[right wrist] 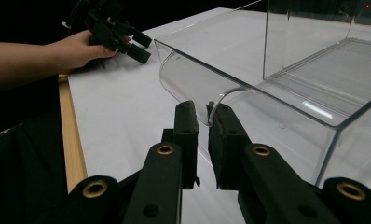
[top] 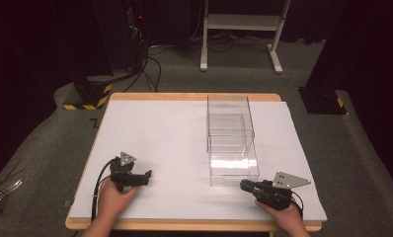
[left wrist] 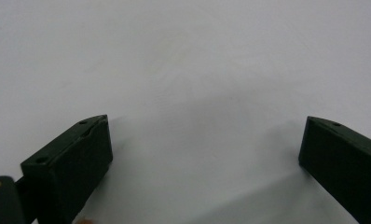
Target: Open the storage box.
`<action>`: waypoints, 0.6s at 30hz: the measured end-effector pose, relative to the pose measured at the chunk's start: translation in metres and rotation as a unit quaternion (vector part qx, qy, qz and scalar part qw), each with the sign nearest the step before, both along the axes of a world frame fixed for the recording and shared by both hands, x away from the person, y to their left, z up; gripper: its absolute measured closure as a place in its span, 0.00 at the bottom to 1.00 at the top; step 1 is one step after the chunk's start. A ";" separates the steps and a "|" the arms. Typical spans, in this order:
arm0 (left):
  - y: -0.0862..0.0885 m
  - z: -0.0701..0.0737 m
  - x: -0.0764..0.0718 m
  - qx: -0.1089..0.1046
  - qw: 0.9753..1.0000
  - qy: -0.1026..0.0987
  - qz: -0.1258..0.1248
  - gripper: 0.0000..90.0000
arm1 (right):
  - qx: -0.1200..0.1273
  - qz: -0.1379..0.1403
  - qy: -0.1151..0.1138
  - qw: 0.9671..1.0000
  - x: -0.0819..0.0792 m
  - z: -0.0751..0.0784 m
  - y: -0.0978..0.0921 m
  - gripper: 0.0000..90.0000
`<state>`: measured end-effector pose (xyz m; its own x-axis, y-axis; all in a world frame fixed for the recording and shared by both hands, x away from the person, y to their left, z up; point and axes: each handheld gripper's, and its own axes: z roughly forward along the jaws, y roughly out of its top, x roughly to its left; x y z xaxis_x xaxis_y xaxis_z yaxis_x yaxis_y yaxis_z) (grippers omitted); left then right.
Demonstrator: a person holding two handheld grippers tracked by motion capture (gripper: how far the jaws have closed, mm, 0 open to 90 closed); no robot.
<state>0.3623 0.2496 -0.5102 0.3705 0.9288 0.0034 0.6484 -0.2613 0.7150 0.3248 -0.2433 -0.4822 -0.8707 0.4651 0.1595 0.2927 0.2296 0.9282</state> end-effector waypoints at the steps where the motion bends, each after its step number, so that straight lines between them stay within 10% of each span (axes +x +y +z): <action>1: 0.000 0.000 0.000 0.000 1.000 0.000 0.000 0.03 | 0.000 0.000 0.000 1.000 -0.001 0.000 0.000 0.91; 18: 0.000 0.000 0.000 0.000 1.000 0.000 0.000 0.03 | 0.015 -0.027 -0.026 0.999 -0.013 0.007 -0.013 0.85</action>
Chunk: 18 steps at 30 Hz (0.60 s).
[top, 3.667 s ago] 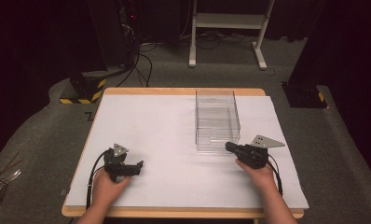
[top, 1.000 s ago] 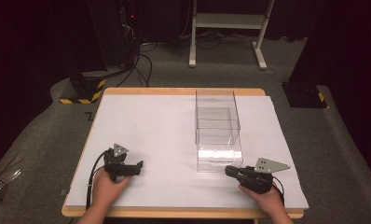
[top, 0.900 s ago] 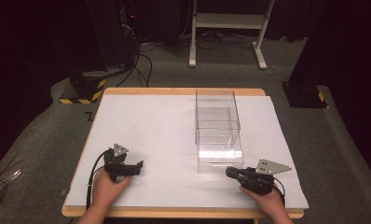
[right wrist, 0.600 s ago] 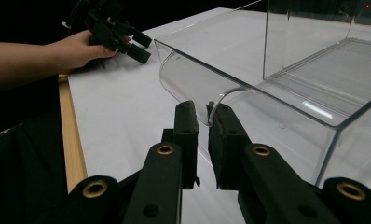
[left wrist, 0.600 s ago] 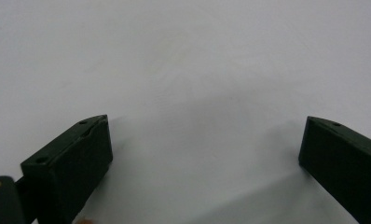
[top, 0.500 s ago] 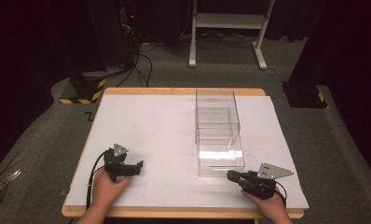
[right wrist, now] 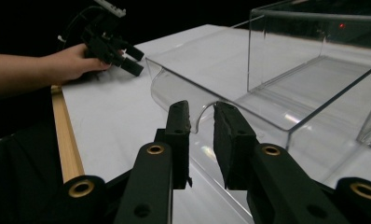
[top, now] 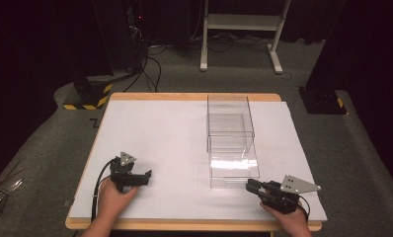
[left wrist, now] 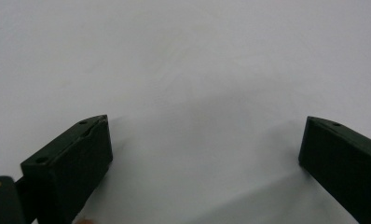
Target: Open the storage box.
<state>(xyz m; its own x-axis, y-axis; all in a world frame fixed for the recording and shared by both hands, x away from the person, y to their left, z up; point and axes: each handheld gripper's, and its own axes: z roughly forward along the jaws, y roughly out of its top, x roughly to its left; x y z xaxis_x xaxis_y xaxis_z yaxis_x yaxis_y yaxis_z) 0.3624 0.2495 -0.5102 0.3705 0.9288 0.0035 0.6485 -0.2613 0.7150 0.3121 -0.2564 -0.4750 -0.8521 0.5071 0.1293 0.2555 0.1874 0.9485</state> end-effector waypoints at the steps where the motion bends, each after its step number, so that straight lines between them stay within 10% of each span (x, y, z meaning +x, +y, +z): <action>1: 0.000 0.000 0.000 0.000 1.000 0.000 0.000 0.03 | 0.005 -0.003 -0.003 1.000 -0.001 0.001 -0.001 0.85; 18: 0.000 0.000 0.000 0.000 1.000 -0.001 0.000 0.03 | 0.031 -0.109 -0.055 0.992 0.006 0.013 -0.020 0.83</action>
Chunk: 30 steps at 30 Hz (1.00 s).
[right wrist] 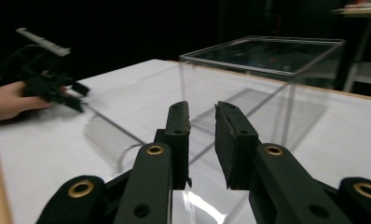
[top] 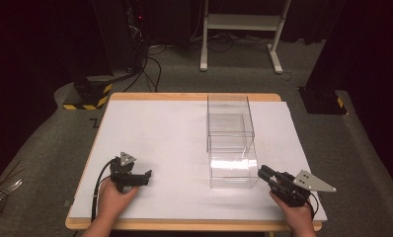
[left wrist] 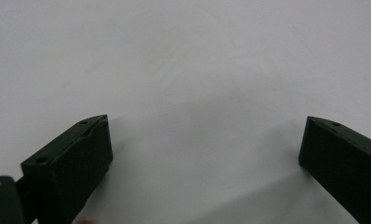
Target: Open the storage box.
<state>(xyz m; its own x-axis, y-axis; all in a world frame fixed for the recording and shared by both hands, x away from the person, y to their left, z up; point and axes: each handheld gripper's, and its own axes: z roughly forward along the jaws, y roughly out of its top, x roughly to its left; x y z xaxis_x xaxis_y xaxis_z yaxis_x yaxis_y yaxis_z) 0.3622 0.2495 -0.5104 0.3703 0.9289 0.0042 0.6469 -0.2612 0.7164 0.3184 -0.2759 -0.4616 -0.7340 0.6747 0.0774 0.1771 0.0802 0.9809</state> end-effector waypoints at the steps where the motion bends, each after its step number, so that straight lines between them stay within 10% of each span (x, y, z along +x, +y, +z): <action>1: 0.000 0.000 0.000 0.000 1.000 0.000 0.000 0.03 | -0.002 -0.014 0.001 1.000 0.001 0.000 -0.002 0.83; 10: 0.000 0.000 0.000 0.000 1.000 0.000 0.000 0.03 | -0.049 -0.145 0.021 0.988 0.013 -0.008 -0.012 0.72; 21: 0.000 0.000 0.000 0.000 1.000 0.000 0.000 0.03 | -0.153 -0.253 0.102 0.950 0.031 -0.033 -0.023 0.66; 30: 0.000 0.000 0.000 0.000 1.000 0.000 0.000 0.03 | -0.170 -0.261 0.128 0.942 0.036 -0.035 -0.021 0.62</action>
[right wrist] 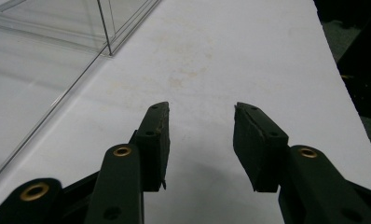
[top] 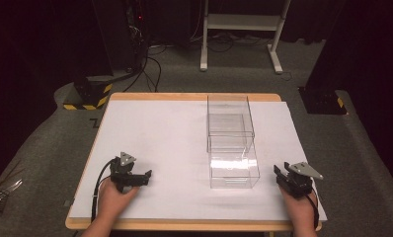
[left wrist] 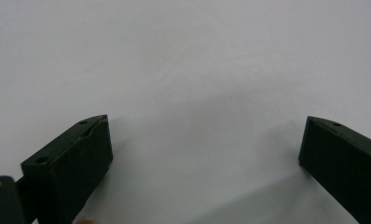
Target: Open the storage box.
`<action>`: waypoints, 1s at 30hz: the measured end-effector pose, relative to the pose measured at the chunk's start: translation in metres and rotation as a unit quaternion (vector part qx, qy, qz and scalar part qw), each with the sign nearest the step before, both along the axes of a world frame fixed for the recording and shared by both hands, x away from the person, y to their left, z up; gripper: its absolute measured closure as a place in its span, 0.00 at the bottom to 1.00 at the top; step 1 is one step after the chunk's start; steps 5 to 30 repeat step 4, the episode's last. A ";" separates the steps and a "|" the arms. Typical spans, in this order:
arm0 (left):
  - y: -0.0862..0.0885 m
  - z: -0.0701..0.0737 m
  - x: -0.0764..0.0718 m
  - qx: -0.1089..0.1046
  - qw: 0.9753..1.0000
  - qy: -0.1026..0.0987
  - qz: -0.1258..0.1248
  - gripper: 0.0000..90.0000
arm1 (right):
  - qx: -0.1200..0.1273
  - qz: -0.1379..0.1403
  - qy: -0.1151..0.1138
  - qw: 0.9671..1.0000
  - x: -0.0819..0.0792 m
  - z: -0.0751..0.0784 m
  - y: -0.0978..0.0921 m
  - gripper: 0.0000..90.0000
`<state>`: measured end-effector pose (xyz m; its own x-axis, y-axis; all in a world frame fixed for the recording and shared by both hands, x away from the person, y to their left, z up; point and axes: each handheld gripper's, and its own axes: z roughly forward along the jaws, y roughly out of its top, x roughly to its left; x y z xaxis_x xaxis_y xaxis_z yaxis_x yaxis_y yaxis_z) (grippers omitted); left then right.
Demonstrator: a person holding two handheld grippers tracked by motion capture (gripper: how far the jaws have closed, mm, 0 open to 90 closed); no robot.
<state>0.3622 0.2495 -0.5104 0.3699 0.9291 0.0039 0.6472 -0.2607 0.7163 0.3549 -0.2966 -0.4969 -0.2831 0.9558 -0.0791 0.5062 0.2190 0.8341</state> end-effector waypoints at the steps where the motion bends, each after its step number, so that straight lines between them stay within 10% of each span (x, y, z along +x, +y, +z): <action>1: 0.000 0.000 0.000 0.000 1.000 0.000 0.000 0.03 | 0.002 -0.001 0.000 1.000 0.000 0.000 0.000 0.62; 30: 0.000 0.000 0.000 0.000 1.000 0.000 0.000 0.03 | 0.003 0.000 0.001 1.000 0.000 0.000 0.000 0.62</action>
